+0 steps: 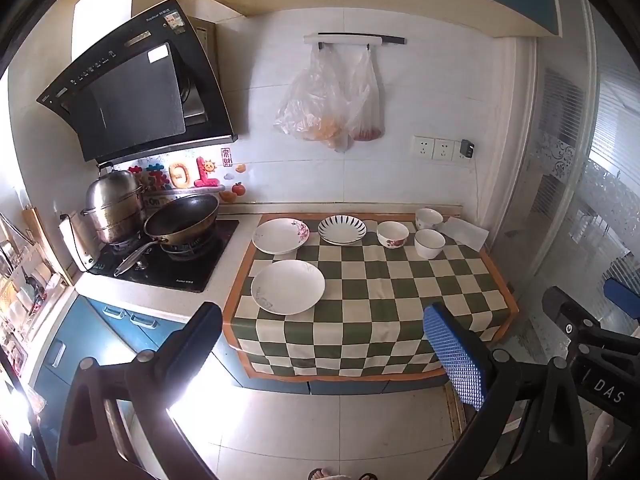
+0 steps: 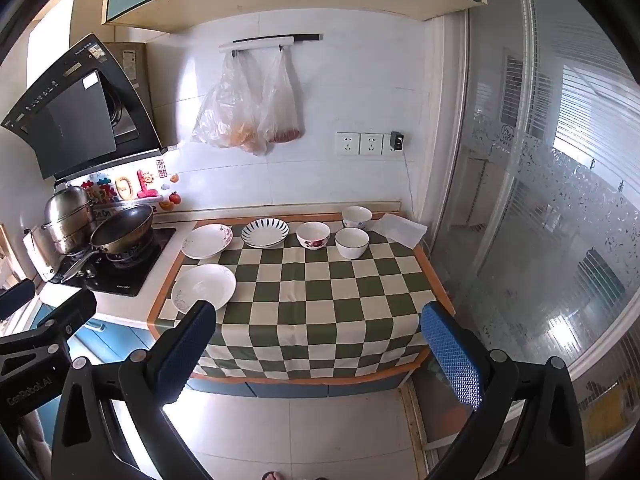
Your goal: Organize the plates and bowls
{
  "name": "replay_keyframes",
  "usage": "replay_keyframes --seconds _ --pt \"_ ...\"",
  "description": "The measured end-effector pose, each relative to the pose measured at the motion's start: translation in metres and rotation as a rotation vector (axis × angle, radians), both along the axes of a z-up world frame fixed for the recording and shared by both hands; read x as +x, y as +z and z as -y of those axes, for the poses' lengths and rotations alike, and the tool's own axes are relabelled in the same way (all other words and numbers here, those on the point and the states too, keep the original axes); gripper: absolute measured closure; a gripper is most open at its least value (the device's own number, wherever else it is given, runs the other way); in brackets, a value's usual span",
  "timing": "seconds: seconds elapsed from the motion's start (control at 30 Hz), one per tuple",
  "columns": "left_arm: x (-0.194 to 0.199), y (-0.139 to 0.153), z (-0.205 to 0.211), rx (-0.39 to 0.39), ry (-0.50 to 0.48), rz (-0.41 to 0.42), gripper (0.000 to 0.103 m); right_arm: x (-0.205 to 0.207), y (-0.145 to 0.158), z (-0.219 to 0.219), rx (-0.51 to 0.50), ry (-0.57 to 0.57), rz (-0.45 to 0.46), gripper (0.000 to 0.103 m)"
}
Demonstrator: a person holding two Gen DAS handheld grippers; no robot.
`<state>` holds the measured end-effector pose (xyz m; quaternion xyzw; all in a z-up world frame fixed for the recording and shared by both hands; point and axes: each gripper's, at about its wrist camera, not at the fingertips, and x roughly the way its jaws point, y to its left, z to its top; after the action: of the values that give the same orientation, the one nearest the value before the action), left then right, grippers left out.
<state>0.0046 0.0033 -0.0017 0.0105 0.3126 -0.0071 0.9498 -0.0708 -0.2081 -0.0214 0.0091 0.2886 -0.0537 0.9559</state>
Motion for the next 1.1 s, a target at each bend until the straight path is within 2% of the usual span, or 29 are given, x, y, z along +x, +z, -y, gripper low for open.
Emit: replay_keyframes --seconds 0.2,1.1 --pt "0.004 0.001 0.000 -0.003 0.003 -0.003 0.000 0.006 -0.011 -0.003 -0.003 0.002 -0.011 0.000" --pt "0.009 0.008 -0.009 -0.009 0.001 0.010 0.000 0.011 -0.009 -0.004 -0.004 -0.012 0.001 0.000"
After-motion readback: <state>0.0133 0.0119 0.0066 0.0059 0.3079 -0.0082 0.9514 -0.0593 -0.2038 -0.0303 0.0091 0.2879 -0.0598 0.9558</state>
